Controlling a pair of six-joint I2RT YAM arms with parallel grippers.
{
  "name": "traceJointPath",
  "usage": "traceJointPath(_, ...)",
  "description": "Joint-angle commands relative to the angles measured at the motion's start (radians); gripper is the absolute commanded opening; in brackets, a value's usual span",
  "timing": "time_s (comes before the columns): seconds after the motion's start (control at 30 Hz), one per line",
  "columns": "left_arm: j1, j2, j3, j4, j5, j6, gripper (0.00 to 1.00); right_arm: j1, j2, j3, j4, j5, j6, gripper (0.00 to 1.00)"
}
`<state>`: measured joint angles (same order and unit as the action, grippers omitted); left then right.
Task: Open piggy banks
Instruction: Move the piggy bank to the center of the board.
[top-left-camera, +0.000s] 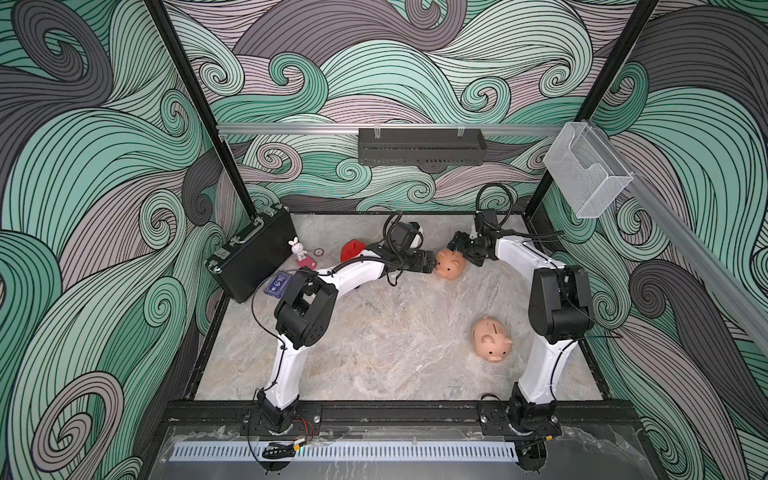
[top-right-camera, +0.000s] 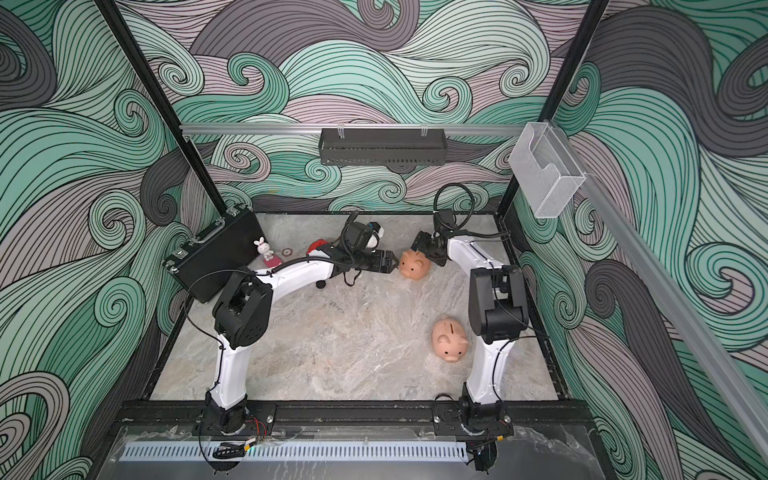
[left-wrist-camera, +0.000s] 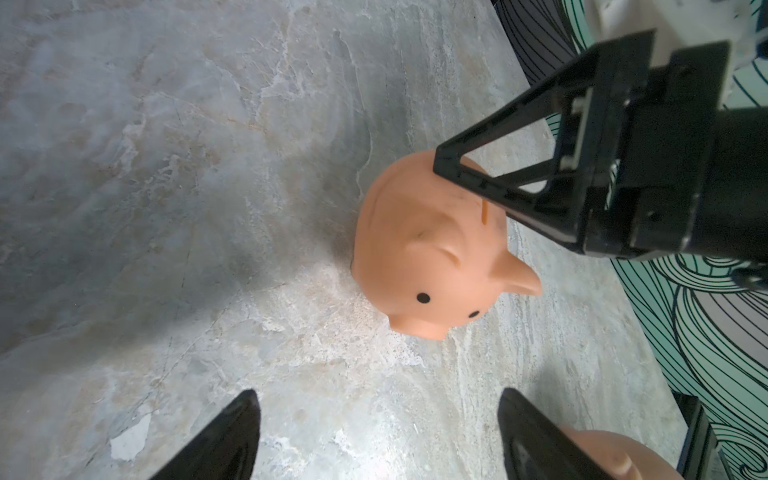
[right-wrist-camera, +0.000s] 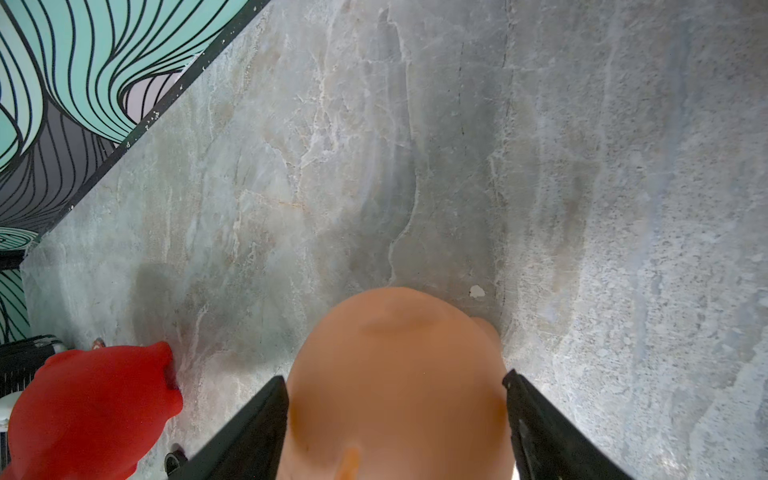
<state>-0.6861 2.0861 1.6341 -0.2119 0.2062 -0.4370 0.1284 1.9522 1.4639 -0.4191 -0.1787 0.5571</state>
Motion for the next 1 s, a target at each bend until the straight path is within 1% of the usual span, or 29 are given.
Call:
traceJointPath(0.0,-0.004,0.014,0.03,-0.039,0.051,0.015,0.87,-0.004,0.02,0.016,-0.058,-0.036,-0.025,0.79)
traceJointPath(0.17,-0.004,-0.011,-0.016,-0.055,0.079,-0.004,0.87,0.007,0.001,-0.013,-0.067,-0.05,-0.033,0.78)
traceJointPath(0.3,-0.004,-0.066,-0.095,-0.039,0.079,-0.016,0.85,0.027,-0.031,-0.061,-0.063,-0.051,-0.035,0.77)
traceJointPath(0.53,-0.004,-0.18,-0.262,0.015,0.075,-0.059,0.81,0.099,-0.114,-0.165,-0.043,-0.029,-0.016,0.77)
traceJointPath(0.73,-0.006,-0.315,-0.436,0.06,0.062,-0.097,0.8,0.19,-0.188,-0.279,-0.002,-0.017,0.022,0.77)
traceJointPath(0.97,-0.011,-0.52,-0.691,0.102,0.04,-0.167,0.8,0.339,-0.274,-0.379,0.055,-0.003,0.099,0.77)
